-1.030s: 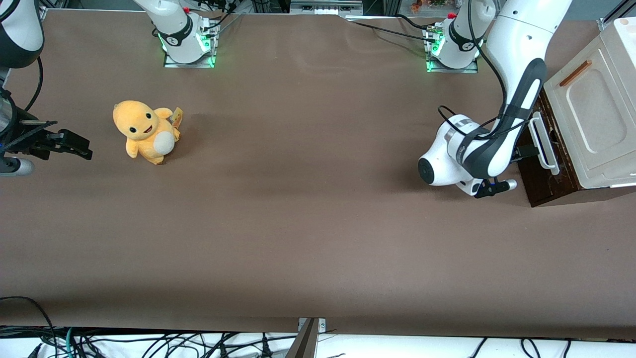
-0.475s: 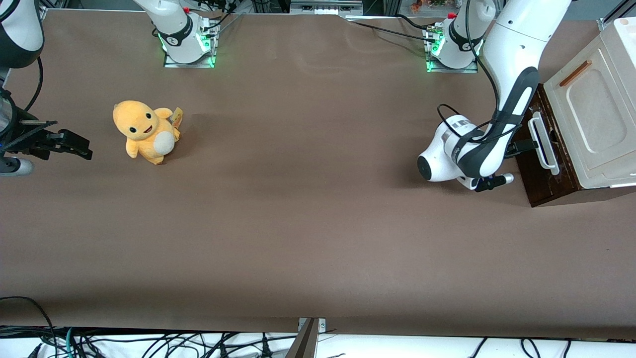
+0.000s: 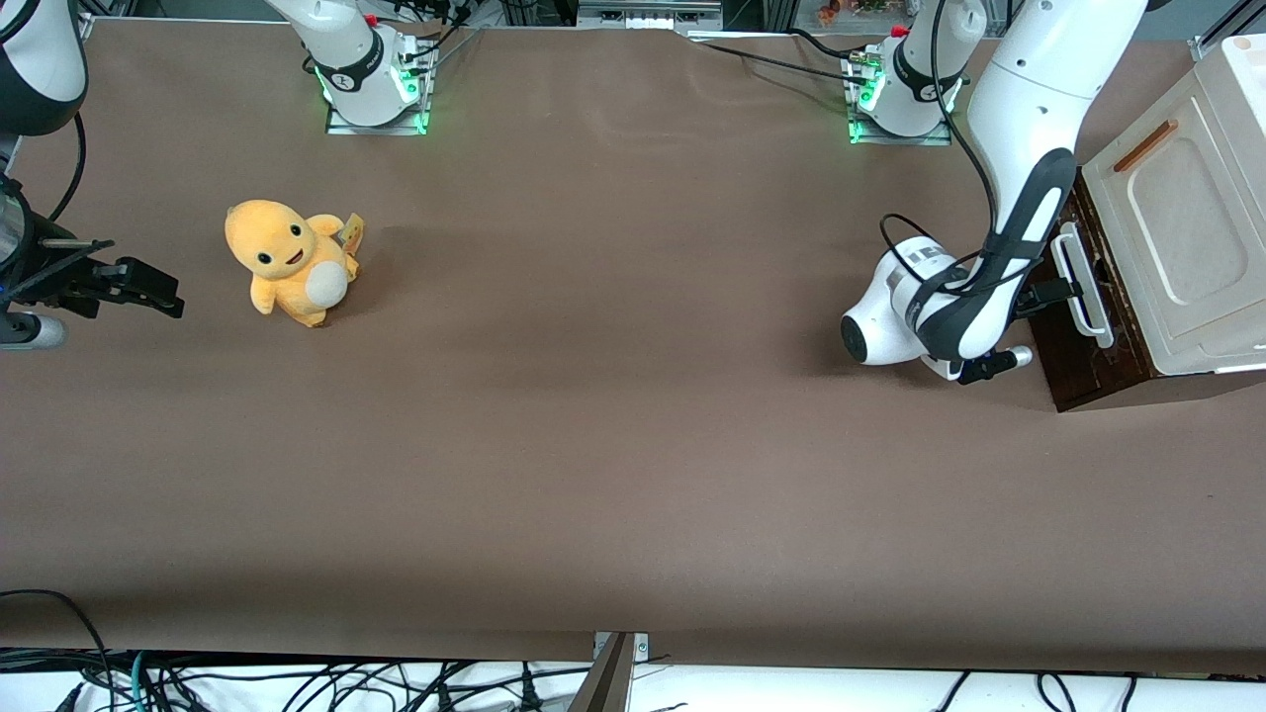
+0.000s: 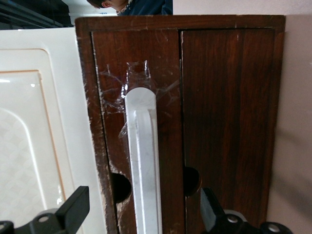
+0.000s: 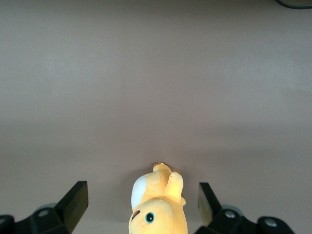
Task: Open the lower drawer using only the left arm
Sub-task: 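Close the left gripper around the white bar handle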
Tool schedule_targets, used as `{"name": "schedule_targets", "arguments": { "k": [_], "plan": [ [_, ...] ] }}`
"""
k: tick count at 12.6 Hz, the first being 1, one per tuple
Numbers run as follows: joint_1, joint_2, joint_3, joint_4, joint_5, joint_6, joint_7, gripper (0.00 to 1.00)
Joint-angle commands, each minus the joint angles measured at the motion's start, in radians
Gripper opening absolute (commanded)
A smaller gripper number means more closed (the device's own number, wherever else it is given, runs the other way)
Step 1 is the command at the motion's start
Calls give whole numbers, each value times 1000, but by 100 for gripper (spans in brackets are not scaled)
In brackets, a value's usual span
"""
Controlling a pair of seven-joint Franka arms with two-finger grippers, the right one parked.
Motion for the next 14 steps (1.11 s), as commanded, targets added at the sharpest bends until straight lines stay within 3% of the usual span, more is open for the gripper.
{"name": "schedule_targets", "arguments": {
  "k": [1,10,14],
  "plan": [
    [10,3,-2,-17,41,-7,-22,100],
    [43,17,-1,-26,105,-13,-16,99],
    [43,31,-1,-26,105,-38,-16,90]
  ]
}}
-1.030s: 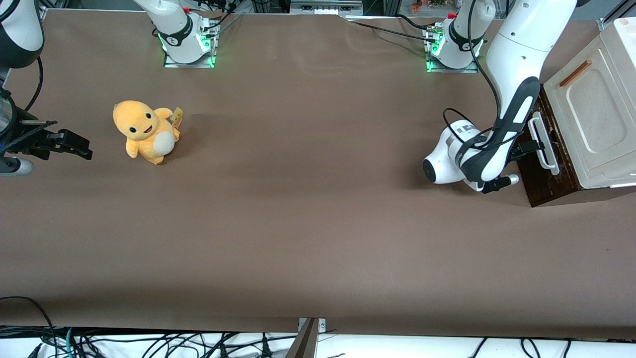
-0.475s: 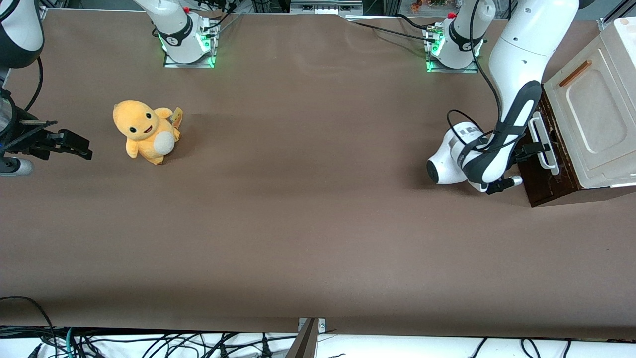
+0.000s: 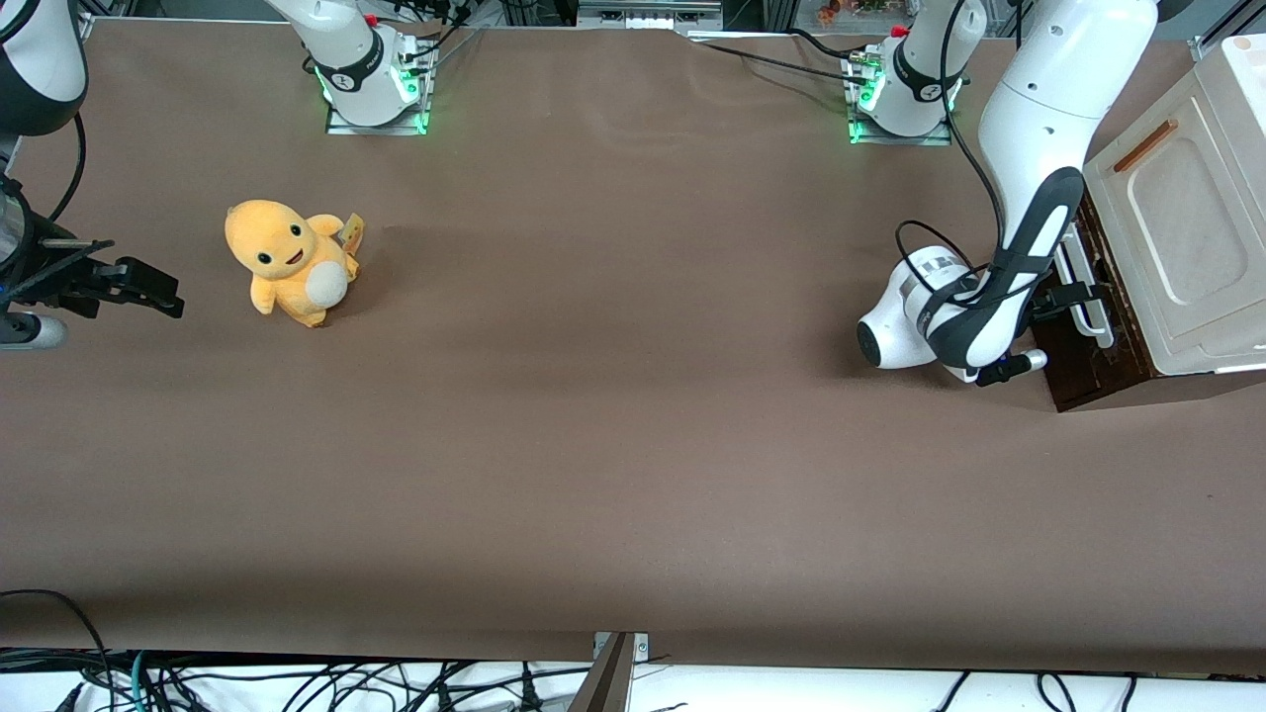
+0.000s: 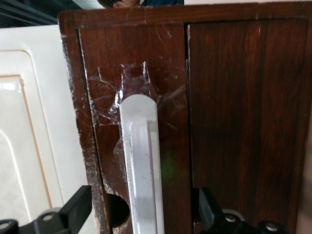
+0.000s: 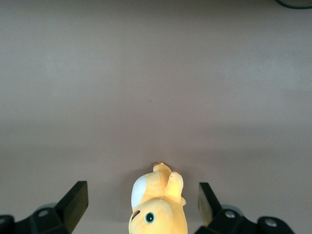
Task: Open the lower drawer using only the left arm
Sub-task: 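Close the left gripper around the white bar handle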
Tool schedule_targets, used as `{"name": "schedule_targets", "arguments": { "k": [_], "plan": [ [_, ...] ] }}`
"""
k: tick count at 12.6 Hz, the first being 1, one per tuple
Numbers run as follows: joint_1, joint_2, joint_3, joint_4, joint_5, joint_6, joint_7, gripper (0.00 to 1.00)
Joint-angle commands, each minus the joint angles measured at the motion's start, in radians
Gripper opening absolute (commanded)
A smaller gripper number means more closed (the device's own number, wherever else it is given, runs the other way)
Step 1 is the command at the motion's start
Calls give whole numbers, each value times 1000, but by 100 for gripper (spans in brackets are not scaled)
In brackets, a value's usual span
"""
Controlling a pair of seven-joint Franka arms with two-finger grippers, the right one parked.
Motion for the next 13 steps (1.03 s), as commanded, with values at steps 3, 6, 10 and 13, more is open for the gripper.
{"name": "schedule_targets", "arguments": {
  "k": [3,6,10,13],
  "plan": [
    [6,4,-8,-12,35,-34,3,78],
    [4,9,-8,-11,33,-51,6,67],
    [3,21,-8,-6,32,-52,-2,58],
    [0,22,-8,-2,24,-52,-2,49]
  ]
}}
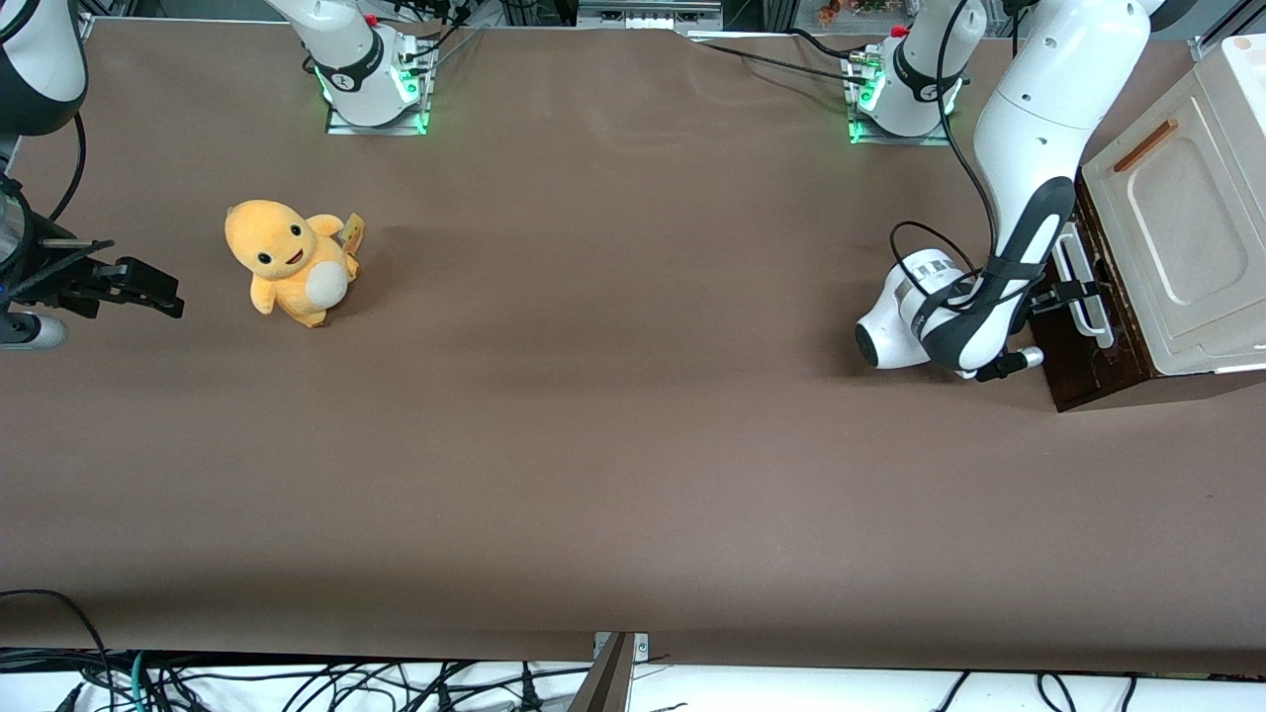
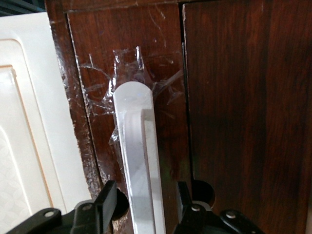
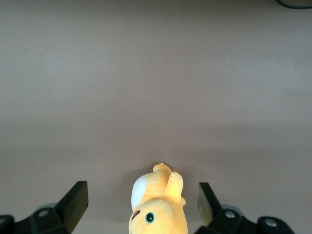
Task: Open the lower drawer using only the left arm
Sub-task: 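Close the left gripper around the white bar handle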
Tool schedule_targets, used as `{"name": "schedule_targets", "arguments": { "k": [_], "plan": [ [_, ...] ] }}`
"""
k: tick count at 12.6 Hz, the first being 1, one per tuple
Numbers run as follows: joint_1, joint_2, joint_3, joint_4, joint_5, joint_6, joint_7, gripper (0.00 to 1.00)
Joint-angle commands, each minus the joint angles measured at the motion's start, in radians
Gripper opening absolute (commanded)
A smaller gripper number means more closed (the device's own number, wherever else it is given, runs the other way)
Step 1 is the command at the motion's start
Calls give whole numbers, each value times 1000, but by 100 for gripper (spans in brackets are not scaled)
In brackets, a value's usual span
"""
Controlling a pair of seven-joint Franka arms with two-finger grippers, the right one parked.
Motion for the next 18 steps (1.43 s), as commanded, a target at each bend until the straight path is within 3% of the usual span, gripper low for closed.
{"name": "schedule_targets", "arguments": {
  "k": [1,7,13,18],
  "plan": [
    [1,0,-8,-1,24,-15,-1,45],
    [-4,-4,-14,6,18,-28,6,24],
    [-7,-8,-17,7,18,-38,7,12],
    [-11,-8,-19,30,-15,-44,6,12]
  ]
}}
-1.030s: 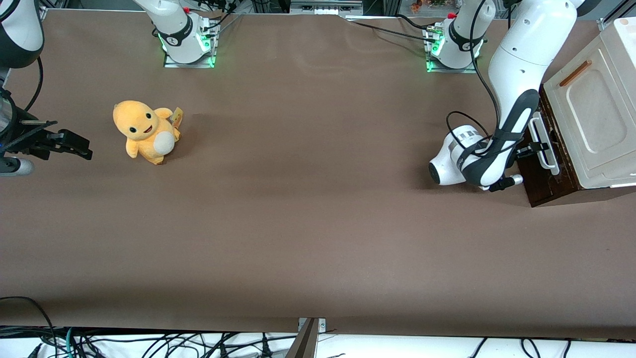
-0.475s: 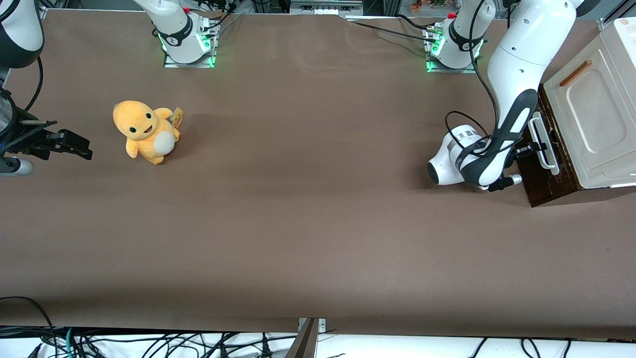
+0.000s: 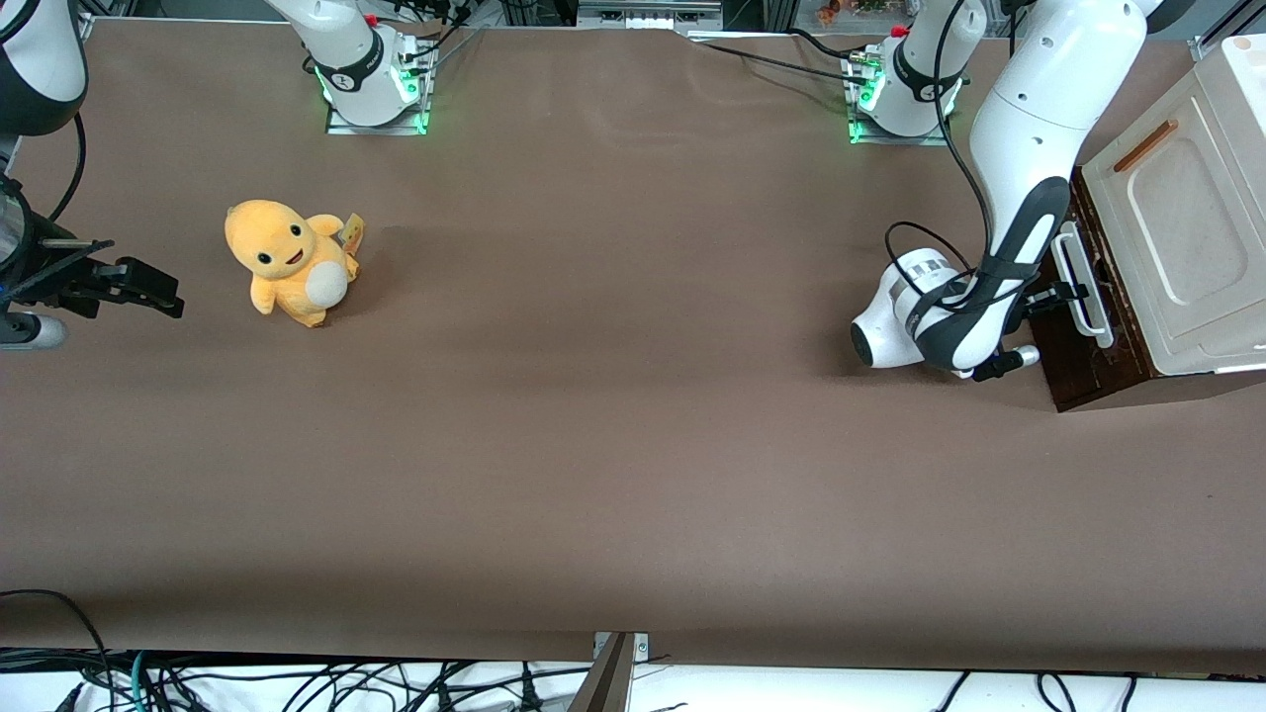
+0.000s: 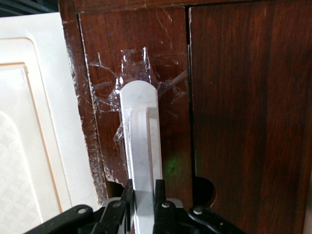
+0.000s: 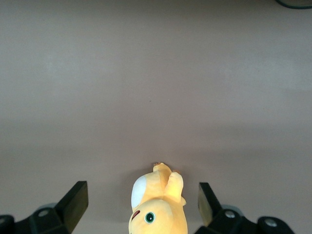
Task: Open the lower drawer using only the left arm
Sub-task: 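Close the left gripper around the white bar handle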
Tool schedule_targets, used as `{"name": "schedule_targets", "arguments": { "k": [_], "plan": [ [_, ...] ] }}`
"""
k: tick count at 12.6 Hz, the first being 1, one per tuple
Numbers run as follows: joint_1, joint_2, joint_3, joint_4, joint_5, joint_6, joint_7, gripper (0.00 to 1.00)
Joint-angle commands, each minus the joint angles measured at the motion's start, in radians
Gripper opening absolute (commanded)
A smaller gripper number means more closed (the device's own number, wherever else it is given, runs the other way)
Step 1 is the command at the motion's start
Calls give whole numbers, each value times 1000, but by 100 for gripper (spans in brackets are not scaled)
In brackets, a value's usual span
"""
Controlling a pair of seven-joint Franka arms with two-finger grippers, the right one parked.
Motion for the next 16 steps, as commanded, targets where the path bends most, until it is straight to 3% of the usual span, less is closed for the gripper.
{"name": "schedule_targets", "arguments": {
  "k": [1,16],
  "plan": [
    [-16,-6,-8,37,-26,-27,28,12],
    [-38,-1,-59,61,-77,-28,11,12]
  ]
}}
